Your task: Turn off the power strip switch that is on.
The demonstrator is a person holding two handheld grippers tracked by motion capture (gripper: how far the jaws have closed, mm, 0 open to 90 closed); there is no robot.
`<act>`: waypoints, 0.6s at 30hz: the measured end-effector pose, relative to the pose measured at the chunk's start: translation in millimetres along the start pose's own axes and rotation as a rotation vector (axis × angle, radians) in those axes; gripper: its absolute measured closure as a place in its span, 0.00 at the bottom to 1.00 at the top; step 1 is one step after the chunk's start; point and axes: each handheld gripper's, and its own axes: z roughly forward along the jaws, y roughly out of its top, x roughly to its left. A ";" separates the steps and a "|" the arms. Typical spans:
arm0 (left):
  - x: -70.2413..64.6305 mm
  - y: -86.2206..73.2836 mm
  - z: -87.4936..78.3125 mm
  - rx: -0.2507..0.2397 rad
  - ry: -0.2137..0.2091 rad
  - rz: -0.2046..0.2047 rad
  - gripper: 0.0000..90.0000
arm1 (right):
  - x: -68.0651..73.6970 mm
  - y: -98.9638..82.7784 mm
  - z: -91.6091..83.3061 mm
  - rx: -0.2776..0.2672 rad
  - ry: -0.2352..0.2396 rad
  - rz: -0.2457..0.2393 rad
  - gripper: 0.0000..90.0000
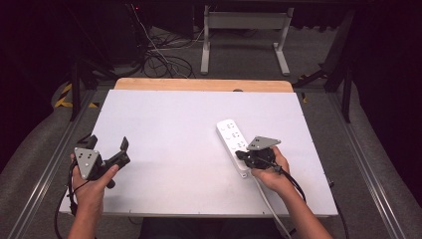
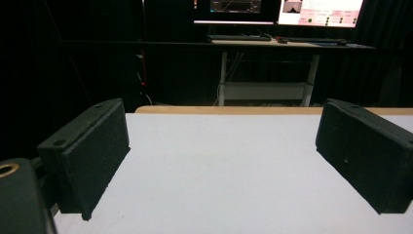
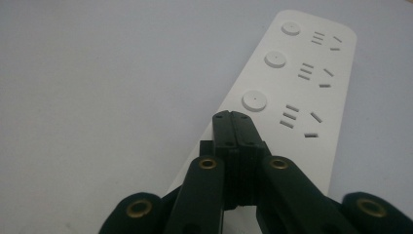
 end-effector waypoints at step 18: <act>-0.4 -0.5 0.1 -0.004 -0.007 0.001 0.06 | -1.9 -0.4 -0.1 -0.004 0.013 0.016 1.00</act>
